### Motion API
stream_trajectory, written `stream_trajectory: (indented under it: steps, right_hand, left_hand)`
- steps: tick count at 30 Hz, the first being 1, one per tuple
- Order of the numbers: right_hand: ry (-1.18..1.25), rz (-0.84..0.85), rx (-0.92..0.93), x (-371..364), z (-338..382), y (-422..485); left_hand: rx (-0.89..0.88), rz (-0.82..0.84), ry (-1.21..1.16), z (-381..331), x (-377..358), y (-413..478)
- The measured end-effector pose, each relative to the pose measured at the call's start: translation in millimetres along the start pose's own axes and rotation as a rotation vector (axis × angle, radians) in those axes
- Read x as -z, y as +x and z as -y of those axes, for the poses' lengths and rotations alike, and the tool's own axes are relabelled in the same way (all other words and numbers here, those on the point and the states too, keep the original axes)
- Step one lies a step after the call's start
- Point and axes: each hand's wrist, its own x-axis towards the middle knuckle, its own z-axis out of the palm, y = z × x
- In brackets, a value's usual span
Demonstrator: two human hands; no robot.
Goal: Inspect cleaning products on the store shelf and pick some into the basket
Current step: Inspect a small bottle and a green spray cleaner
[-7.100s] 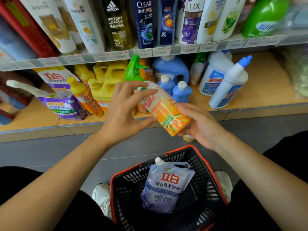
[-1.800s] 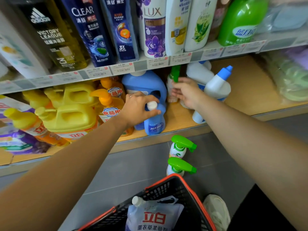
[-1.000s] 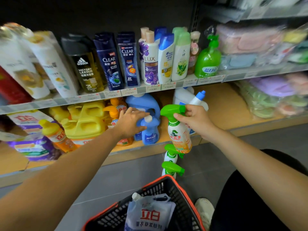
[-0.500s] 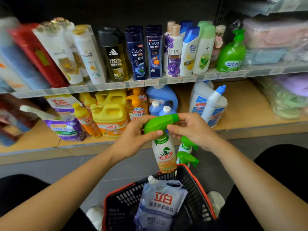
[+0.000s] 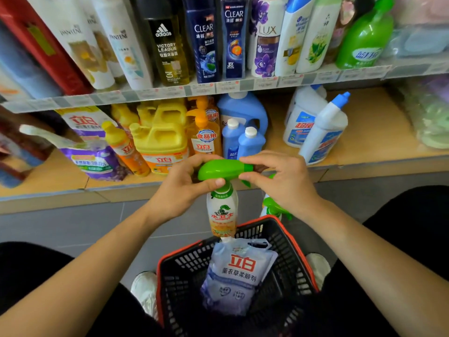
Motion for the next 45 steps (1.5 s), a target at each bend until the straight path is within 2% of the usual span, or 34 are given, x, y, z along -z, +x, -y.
stream_trajectory:
  steps: [5,9,13,16,22,24,32,37,40,42,45]
  right_hand:
    - [0.334,0.091,-0.306,1,-3,3]
    - [0.629,0.109,-0.424,-1,-4,4]
    - [0.825,0.059,-0.503,-5,-4,2]
    - [0.713,0.012,-0.428,-6,-5,2]
    - [0.105,-0.093,-0.059,1,-8,3]
    - [0.006,-0.127,0.031,3,-10,5]
    - [0.256,-0.01,-0.224,6,-13,5]
    - [0.309,-0.046,-0.263,10,-17,9]
    - [0.357,-0.025,-0.406,10,-23,10]
    - [0.357,0.074,-0.505,9,-29,9]
    - [0.346,0.364,-0.592,5,-37,6]
  left_hand:
    - [-0.047,0.027,0.096,3,6,3]
    - [-0.115,-0.005,0.209,1,6,4]
    - [-0.154,-0.041,0.243,0,5,6]
    - [-0.152,-0.056,0.222,0,5,7]
    - [-0.123,-0.068,0.07,-6,2,11]
    - [-0.112,-0.064,0.012,-7,2,12]
    - [-0.081,-0.063,-0.046,-6,-3,14]
    - [-0.064,-0.099,-0.088,-5,-5,17]
    - [-0.061,-0.162,-0.142,-5,-4,21]
    - [-0.048,-0.225,-0.198,-5,-2,24]
    - [-0.024,-0.296,-0.294,-6,2,30]
